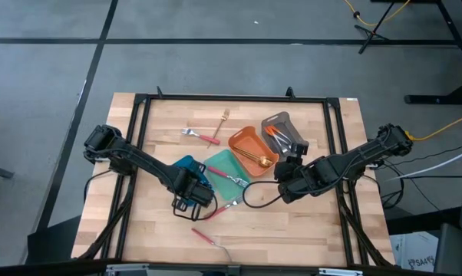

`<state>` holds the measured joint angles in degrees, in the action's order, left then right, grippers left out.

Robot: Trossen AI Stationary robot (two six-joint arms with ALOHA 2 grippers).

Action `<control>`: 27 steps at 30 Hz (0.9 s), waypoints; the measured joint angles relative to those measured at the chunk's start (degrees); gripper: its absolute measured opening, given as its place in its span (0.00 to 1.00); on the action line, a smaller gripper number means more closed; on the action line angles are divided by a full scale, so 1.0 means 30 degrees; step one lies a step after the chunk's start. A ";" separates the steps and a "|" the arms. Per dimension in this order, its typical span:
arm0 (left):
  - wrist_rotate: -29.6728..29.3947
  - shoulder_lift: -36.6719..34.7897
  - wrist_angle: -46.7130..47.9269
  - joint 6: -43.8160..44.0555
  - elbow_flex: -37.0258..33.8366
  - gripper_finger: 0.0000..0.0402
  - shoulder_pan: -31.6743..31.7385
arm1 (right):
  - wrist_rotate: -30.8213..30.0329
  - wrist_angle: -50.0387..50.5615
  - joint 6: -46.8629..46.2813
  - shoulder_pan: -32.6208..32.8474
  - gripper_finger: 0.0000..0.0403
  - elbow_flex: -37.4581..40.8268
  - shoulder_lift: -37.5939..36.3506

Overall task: Sort silverware by color (type)
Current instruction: Put the pink fork into the green bin

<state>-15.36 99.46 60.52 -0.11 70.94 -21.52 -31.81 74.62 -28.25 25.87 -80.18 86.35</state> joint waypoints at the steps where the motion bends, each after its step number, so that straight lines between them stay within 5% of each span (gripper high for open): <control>1: 0.0006 0.0000 0.0001 -0.0001 0.0000 0.19 -0.0004 | -0.0005 0.0001 0.0002 -0.0002 0.26 0.0000 0.0000; 8: 0.0045 0.0000 0.0755 0.1251 0.1865 0.19 -0.0284 | -0.0010 0.0201 0.0098 -0.0004 0.26 0.0000 0.0000; 18: 0.0058 -0.0007 0.0871 0.7588 0.5698 0.19 -0.0350 | -0.0616 0.1869 0.0566 0.0000 0.26 0.0000 0.0000; 27: 0.1968 -0.0022 -0.3402 0.9022 0.6076 0.19 -0.1759 | -0.0685 0.2181 0.0561 0.0015 0.26 0.0000 0.0000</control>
<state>-9.45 99.39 50.32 26.96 89.17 -26.79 -33.87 81.17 -26.57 25.91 -80.18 86.35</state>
